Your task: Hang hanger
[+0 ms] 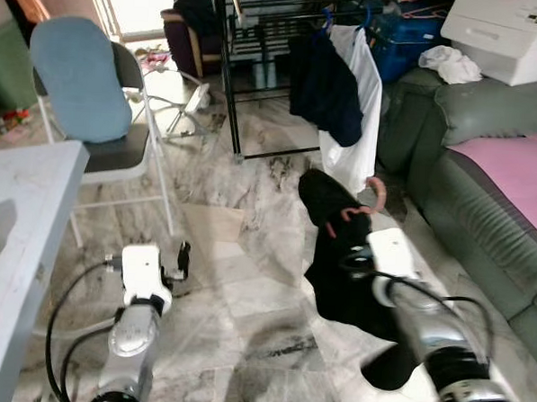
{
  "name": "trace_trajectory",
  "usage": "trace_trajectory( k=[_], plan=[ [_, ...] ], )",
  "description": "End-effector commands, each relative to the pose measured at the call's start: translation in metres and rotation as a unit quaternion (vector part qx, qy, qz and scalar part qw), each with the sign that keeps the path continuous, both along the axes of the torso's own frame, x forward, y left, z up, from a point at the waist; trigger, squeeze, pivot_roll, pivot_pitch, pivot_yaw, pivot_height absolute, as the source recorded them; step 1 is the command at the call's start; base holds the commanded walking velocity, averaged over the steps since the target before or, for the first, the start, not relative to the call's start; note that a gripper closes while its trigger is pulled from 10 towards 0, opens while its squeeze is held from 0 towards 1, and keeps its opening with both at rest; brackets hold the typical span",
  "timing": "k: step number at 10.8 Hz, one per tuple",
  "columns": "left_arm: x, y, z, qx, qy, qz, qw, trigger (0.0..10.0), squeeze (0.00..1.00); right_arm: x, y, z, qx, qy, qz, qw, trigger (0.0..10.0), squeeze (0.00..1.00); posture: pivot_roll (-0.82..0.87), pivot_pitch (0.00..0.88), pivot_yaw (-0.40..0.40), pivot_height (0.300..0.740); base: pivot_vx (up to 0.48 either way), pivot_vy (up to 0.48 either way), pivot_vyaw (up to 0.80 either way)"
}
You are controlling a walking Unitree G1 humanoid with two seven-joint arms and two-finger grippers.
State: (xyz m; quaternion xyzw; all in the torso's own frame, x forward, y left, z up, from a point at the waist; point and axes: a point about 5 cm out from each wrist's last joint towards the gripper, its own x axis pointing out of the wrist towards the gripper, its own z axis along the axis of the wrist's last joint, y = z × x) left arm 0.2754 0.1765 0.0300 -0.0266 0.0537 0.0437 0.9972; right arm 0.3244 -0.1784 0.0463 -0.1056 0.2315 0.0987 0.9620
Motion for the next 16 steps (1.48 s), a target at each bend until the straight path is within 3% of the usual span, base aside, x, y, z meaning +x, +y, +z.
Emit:
trace_trajectory(
  k=[1,3,5,7,8,9,16],
  plan=[
    [0.001,0.003,0.005,-0.003,-0.011,0.000,1.000,10.0,0.00,0.006,0.007,0.012,0.025,-0.028,-0.007,0.999,10.0,0.00,-0.09,0.000,0.032,0.740,0.000,0.000,0.00],
    [-0.003,-0.008,0.003,-0.009,-0.011,-0.024,1.000,10.0,0.00,-0.003,0.015,0.004,0.020,-0.024,-0.022,0.999,10.0,0.00,-0.10,0.000,0.045,0.740,0.304,0.000,0.00],
    [-0.001,-0.015,0.003,-0.021,-0.004,-0.038,0.999,10.0,0.00,-0.011,0.006,0.002,0.023,-0.023,-0.061,0.998,10.0,0.00,-0.13,0.000,0.060,0.740,0.349,0.000,0.00],
    [0.001,-0.019,0.005,-0.021,-0.004,-0.054,0.998,10.0,0.00,-0.010,0.006,0.008,-0.018,-0.057,-0.052,0.997,10.0,0.00,-0.13,0.000,0.067,0.740,0.377,0.000,0.00],
    [0.001,-0.020,0.005,-0.022,-0.004,-0.056,0.998,10.0,0.00,-0.010,0.008,0.008,0.014,-0.053,-0.079,0.995,10.0,0.00,-0.13,0.000,0.067,0.740,0.401,0.000,0.00],
    [0.001,-0.021,0.005,-0.023,-0.003,-0.057,0.998,10.0,0.00,-0.010,0.012,0.007,0.025,-0.048,-0.067,0.996,10.0,0.00,-0.12,0.000,0.064,0.740,0.401,0.000,0.00],
    [-0.001,-0.027,0.003,-0.028,0.011,-0.065,0.997,10.0,0.00,-0.010,0.013,0.009,0.031,-0.042,-0.065,0.997,10.0,0.00,-0.11,0.000,0.068,0.740,0.400,0.000,0.00]
  ],
)
